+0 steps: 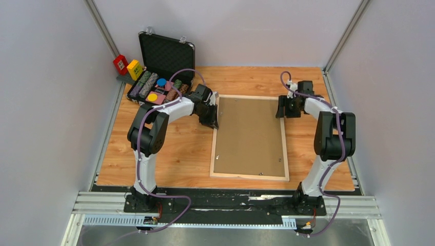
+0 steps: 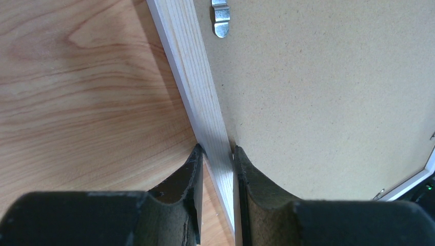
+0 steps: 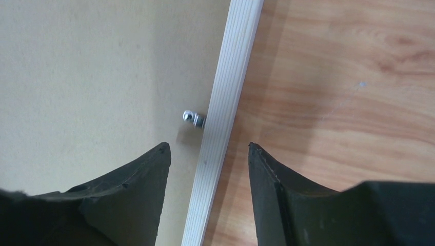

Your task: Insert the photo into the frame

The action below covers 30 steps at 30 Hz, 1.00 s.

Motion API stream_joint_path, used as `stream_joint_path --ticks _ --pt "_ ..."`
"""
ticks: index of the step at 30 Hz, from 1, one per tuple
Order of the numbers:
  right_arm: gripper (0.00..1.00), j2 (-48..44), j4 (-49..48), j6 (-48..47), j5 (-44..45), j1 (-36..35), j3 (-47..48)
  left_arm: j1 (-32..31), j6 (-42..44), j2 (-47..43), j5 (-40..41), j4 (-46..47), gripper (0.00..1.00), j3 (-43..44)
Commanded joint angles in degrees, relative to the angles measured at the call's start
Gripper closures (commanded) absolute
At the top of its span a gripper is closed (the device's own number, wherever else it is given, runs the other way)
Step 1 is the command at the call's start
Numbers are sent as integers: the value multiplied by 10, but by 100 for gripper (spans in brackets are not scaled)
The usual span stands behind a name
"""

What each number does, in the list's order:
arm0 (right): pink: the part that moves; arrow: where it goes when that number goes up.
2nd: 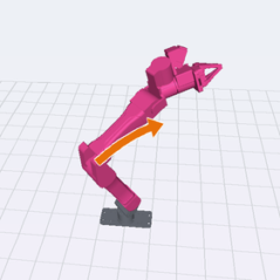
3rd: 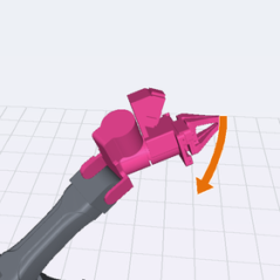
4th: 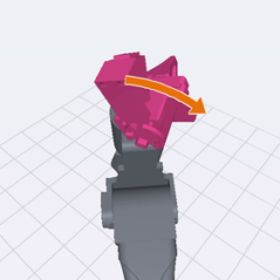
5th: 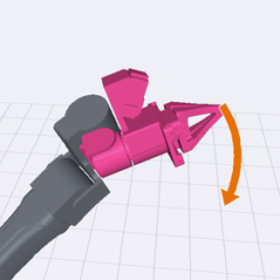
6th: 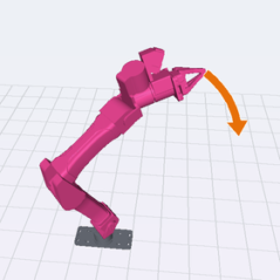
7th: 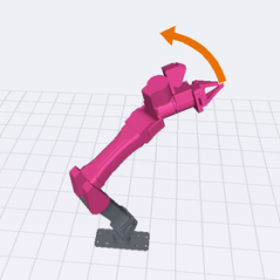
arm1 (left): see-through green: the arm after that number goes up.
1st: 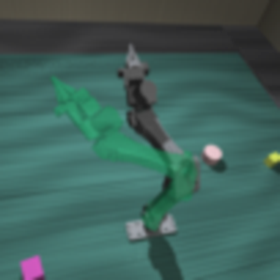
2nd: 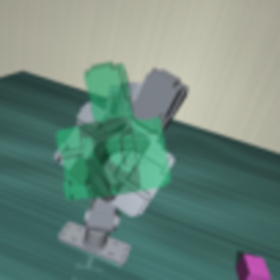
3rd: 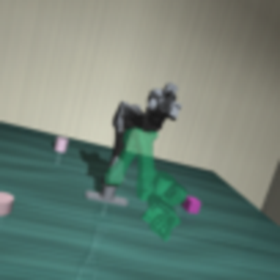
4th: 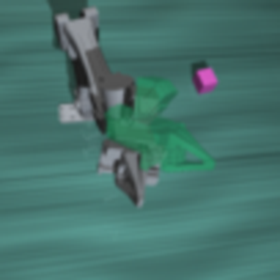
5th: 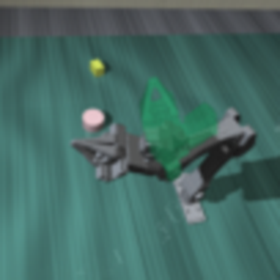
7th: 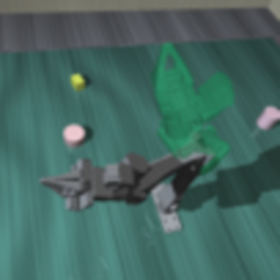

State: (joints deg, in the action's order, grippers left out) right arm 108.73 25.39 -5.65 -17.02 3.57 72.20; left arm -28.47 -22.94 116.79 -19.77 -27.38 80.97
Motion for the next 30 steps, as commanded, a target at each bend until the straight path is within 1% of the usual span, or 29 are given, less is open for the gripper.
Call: stream_joint_path --ticks 1,6,10,14,20,22,24,28,30 --pt "44 -77 -5 -40 -7 3 -46 -6 8 11 -33 -16 100 0" --pt "42 -167 21 -85 -18 2 -116 -6 5 11 -42 -13 100 3" --pt "43 -217 41 -101 -21 1 -164 -6 3 9 -45 -10 100 3" --pt "46 -236 50 -103 -21 1 -200 -6 3 4 -44 -7 100 0" --pt "50 -235 50 -96 -33 0 -229 -6 3 -10 -41 1 100 -10" --pt "53 -228 50 -93 -35 0 -230 -6 3 -11 -42 3 100 -12" --pt "59 -218 49 -90 -36 -1 -227 -6 3 -12 -42 5 100 -13" --pt "77 -195 46 -79 -38 -2 -208 -6 3 -15 -41 6 100 -12" --pt "83 -180 45 -74 -39 -2 -193 -4 1 -16 -41 5 100 -11"
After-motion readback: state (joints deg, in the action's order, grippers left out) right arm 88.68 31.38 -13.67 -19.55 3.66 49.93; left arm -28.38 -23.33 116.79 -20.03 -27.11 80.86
